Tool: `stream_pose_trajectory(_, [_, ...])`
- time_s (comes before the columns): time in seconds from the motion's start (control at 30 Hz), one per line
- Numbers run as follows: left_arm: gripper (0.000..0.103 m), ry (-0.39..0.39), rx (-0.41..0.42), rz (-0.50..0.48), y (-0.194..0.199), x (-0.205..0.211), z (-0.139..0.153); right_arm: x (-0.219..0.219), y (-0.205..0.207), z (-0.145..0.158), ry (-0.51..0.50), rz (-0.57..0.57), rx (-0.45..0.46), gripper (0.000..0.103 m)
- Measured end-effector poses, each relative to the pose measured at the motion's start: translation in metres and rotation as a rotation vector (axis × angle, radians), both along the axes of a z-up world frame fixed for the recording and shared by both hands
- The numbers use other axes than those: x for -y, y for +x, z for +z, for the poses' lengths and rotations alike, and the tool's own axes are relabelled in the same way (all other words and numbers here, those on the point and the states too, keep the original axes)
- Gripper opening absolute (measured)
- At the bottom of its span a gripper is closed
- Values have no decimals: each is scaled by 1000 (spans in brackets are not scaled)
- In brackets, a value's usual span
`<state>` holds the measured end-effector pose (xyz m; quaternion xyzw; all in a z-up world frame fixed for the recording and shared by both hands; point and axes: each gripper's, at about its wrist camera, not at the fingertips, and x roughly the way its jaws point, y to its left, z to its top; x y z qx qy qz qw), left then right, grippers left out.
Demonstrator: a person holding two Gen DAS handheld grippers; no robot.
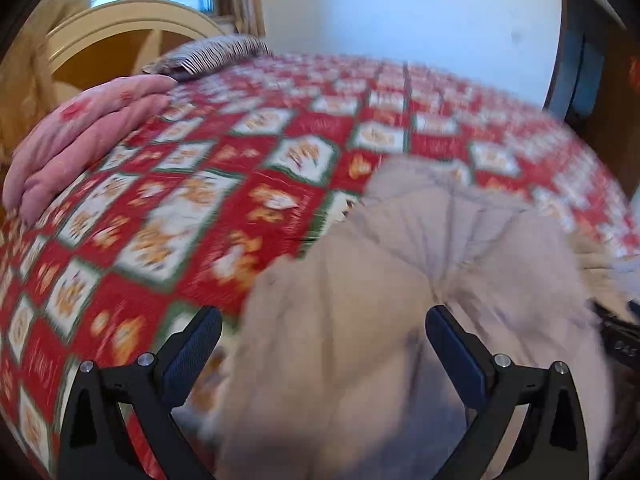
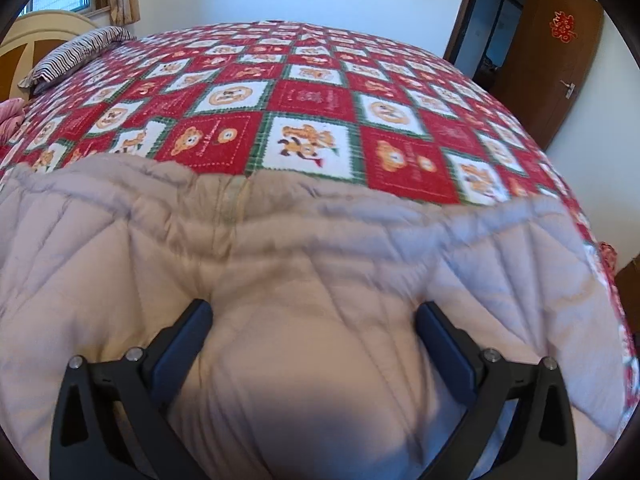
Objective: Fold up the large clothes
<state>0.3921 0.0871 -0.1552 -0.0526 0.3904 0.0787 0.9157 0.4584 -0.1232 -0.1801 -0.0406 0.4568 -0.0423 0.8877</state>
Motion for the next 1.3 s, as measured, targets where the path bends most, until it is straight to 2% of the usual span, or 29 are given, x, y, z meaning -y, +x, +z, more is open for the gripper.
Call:
stream_pose_trajectory(0.07, [102,-35,44,5,-38,-13,1,2,-27,14,10,15,30,103])
stream_pose_trajectory(0.13, [102,-41,16,40,-61,-20,-15,2,-65,20,-23,20,67,103])
stream_pose_trajectory(0.2, [102,-45,-21,73,-71,-23,-33,-1,-88,9,-22,26,62,103])
stream_pose_trajectory(0.27, [102,-120,-24,88,-80,-25,-48,-10,-99,-3,-70,43,85,103])
stream_pose_trajectory(0.33, [102,-136,-3,113,-87,-25,-48,-12,-102,-12,-82,41,118,103])
stream_pose_trajectory(0.5, [102,-185,-12,80,-89,-13,-47,-11,-94,-15,-86,50,95,103])
stream_pose_trajectory(0.6, [102,-156,3,67,-90,-6,-48,-12,-94,-18,-88,49,99,103])
stream_pose_trajectory(0.7, [101,-200,4,51,-89,-12,-49,-13,-97,-18,-93,42,115,103])
stream_pose_trajectory(0.77, [91,-212,3,34,-92,-14,-46,-8,-104,-13,-64,45,117,103])
stream_pose_trajectory(0.9, [87,-232,5,18,-94,-16,-43,4,-152,8,7,27,126,103])
stream_pose_trajectory(1.0, [78,-226,15,32,-97,-13,-43,0,-181,0,-24,45,127,103])
stream_pose_trajectory(1.07, [62,-205,30,34,-102,-11,-37,-5,-191,-20,-55,71,126,103])
stream_pose_trajectory(1.1, [46,-212,42,19,-105,-11,-31,-6,-191,-23,-69,80,143,103])
stream_pose_trajectory(1.13, [37,-229,52,2,-107,-11,-27,-7,-192,-25,-82,84,154,103])
stream_pose_trajectory(1.23, [29,-271,115,-39,-119,-14,-6,-11,-188,-25,-98,72,139,103])
stream_pose_trajectory(1.3, [27,-283,153,-55,-127,-19,6,-12,-187,-23,-94,68,127,103])
